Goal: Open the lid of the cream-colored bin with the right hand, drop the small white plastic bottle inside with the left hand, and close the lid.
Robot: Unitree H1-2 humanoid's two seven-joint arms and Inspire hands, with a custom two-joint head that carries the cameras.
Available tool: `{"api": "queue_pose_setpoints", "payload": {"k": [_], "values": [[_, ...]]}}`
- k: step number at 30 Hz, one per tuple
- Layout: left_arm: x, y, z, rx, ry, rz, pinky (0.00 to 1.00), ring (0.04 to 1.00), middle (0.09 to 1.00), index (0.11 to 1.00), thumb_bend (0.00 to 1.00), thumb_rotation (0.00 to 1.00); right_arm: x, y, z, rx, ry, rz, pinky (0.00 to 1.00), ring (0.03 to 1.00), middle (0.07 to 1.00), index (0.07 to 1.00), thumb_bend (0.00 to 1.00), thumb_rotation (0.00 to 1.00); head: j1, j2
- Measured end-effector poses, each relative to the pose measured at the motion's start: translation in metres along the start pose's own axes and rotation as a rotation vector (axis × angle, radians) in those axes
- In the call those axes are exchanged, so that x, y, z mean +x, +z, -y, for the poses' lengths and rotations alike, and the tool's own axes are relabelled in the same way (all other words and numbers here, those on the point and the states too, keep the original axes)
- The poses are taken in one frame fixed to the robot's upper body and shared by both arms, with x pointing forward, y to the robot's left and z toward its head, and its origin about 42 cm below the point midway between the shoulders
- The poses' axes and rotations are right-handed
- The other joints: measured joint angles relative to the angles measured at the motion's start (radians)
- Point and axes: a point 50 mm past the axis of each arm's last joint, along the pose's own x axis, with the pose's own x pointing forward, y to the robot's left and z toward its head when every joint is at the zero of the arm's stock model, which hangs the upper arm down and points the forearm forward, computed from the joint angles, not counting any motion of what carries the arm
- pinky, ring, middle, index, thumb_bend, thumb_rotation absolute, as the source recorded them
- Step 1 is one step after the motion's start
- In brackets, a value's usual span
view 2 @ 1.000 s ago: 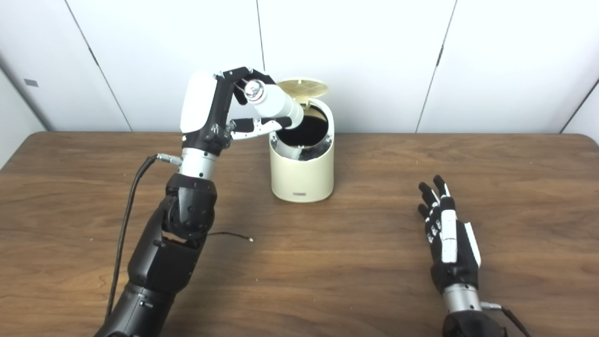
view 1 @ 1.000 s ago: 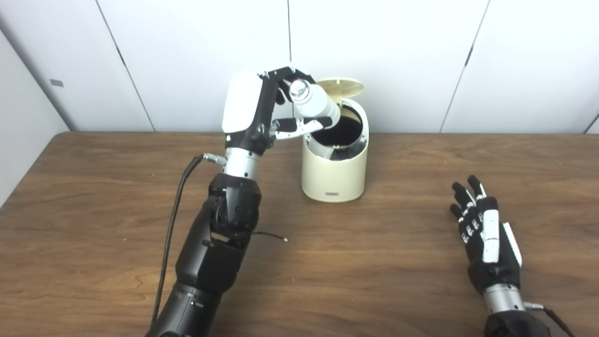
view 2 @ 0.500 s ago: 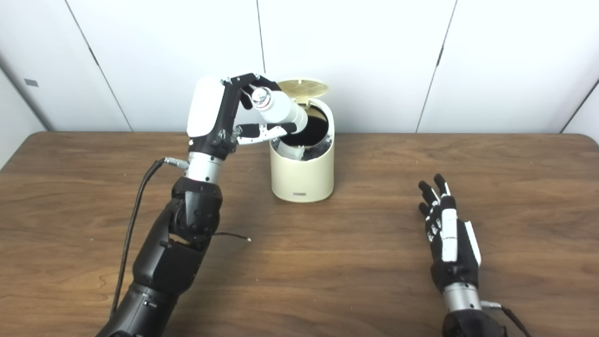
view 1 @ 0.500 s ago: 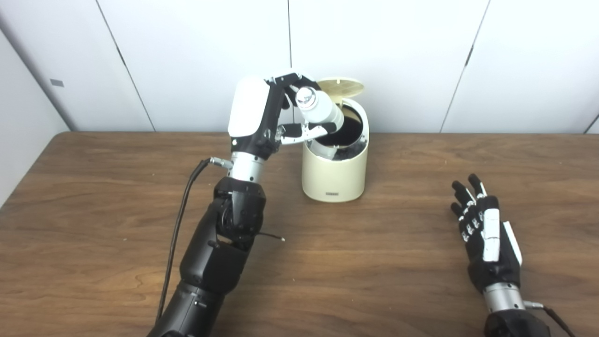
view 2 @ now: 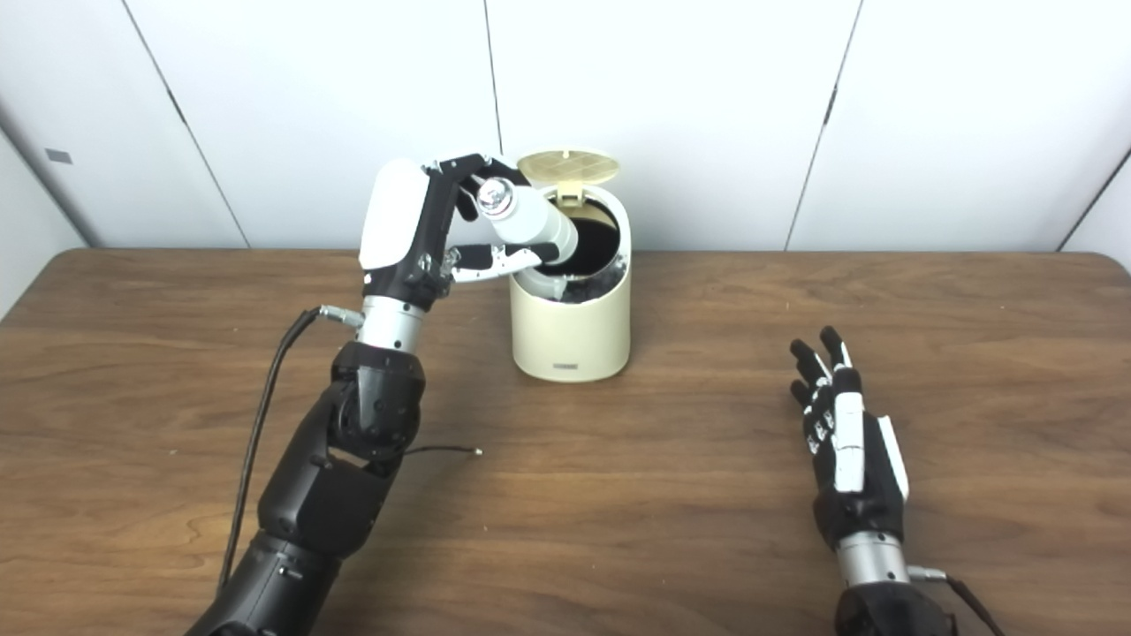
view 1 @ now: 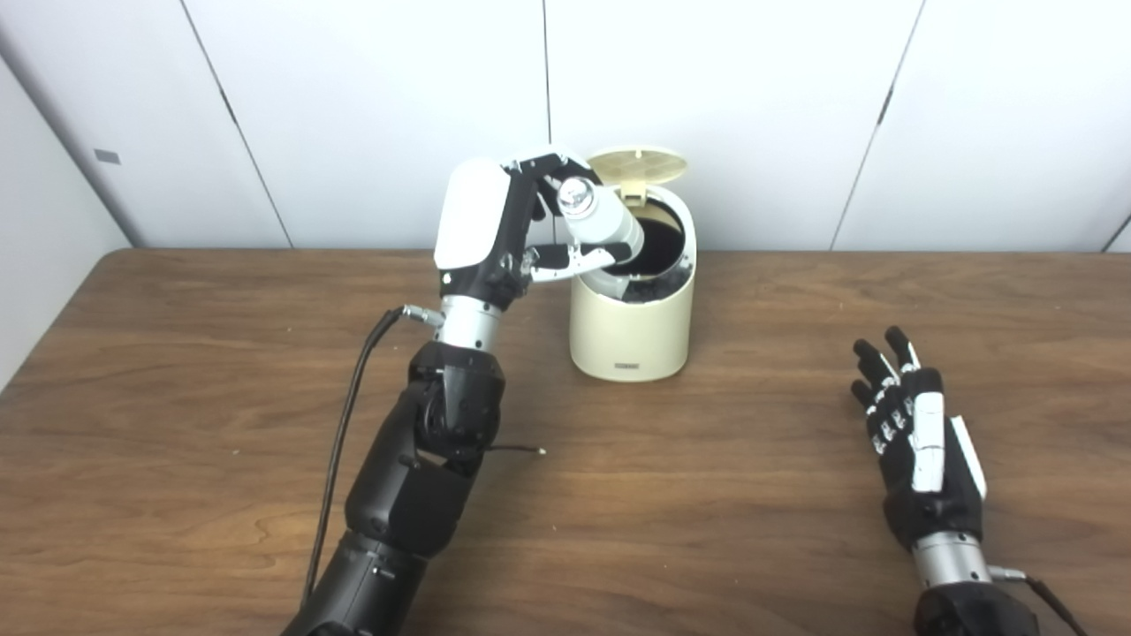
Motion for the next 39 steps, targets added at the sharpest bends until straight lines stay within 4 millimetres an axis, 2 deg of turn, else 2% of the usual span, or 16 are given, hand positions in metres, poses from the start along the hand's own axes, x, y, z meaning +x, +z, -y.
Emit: {"api": "queue_pose_setpoints", "payload": {"k": [8, 11, 14, 19, 21, 22, 23, 24, 26, 30, 39], "values": [[0.0023, -0.001, 0.0025, 0.008, -0.014, 0.003, 0.35, 0.417, 0.524, 0.481, 0.48, 0.0, 0.0003, 0.0, -0.0001, -0.001, 0.0, 0.0, 0.95, 0.962, 0.903, 0.982, 0.62, 1.0, 0.002, 0.002], [0.0024, -0.0012, 0.0023, 0.004, -0.013, 0.001, 0.32, 0.398, 0.525, 0.52, 0.47, 0.0, 0.0006, 0.0, 0.0001, -0.001, -0.001, 0.0, 0.95, 0.959, 0.9, 0.982, 0.62, 1.0, -0.002, 0.002], [0.0025, -0.0014, 0.002, -0.002, -0.011, -0.002, 0.33, 0.38, 0.502, 0.564, 0.47, 0.0, 0.001, -0.0002, 0.0003, -0.001, -0.001, 0.0, 0.95, 0.961, 0.902, 0.983, 0.64, 1.0, 0.0, 0.002], [0.0028, -0.0012, 0.002, -0.001, -0.016, -0.01, 0.31, 0.352, 0.477, 0.566, 0.49, 0.0, 0.0019, -0.0005, 0.0008, 0.0, -0.004, -0.001, 0.96, 0.961, 0.899, 0.982, 0.64, 0.99, 0.002, 0.002], [0.0028, -0.0011, 0.0019, 0.0, -0.018, -0.01, 0.3, 0.363, 0.438, 0.541, 0.51, 0.0, 0.0026, -0.0005, 0.0009, 0.0, -0.004, -0.001, 0.95, 0.956, 0.896, 0.981, 0.64, 1.0, 0.0, -0.002], [0.0029, -0.001, 0.0018, 0.001, -0.019, -0.009, 0.3, 0.368, 0.473, 0.551, 0.75, 0.02, 0.0029, -0.0005, 0.001, 0.0, -0.004, -0.001, 0.95, 0.956, 0.896, 0.979, 0.63, 0.99, 0.0, -0.002], [0.0029, -0.0009, 0.0017, 0.001, -0.021, -0.009, 0.31, 0.373, 0.494, 0.556, 0.87, 0.04, 0.0033, -0.0005, 0.001, 0.001, -0.005, 0.0, 0.95, 0.957, 0.897, 0.978, 0.62, 0.99, 0.0, -0.002], [0.0032, -0.0005, 0.0014, 0.002, -0.024, -0.009, 0.31, 0.38, 0.508, 0.558, 0.95, 0.05, 0.0038, -0.0003, 0.0011, 0.002, -0.005, 0.0, 0.96, 0.957, 0.897, 0.978, 0.61, 0.97, -0.002, -0.002], [0.004, 0.0009, 0.0006, 0.004, -0.04, -0.013, 0.32, 0.39, 0.518, 0.558, 0.99, 0.08, 0.0041, -0.0001, 0.0016, 0.011, -0.009, 0.002, 0.96, 0.958, 0.897, 0.977, 0.57, 0.93, -0.002, -0.002], [0.0042, -0.0009, 0.001, 0.002, -0.073, -0.046, 0.34, 0.411, 0.53, 0.557, 1.0, 0.1, 0.0041, -0.0001, 0.002, 0.021, -0.012, 0.002, 0.96, 0.952, 0.891, 0.975, 0.52, 0.88, -0.002, -0.002], [0.0052, -0.0002, -0.0014, -0.01, -0.072, -0.061, 0.34, 0.412, 0.539, 0.548, 1.0, 0.08, 0.0063, -0.0007, 0.0039, 0.043, -0.021, 0.002, 0.96, 0.947, 0.874, 0.961, 0.51, 0.8, 0.003, 0.0]]}}
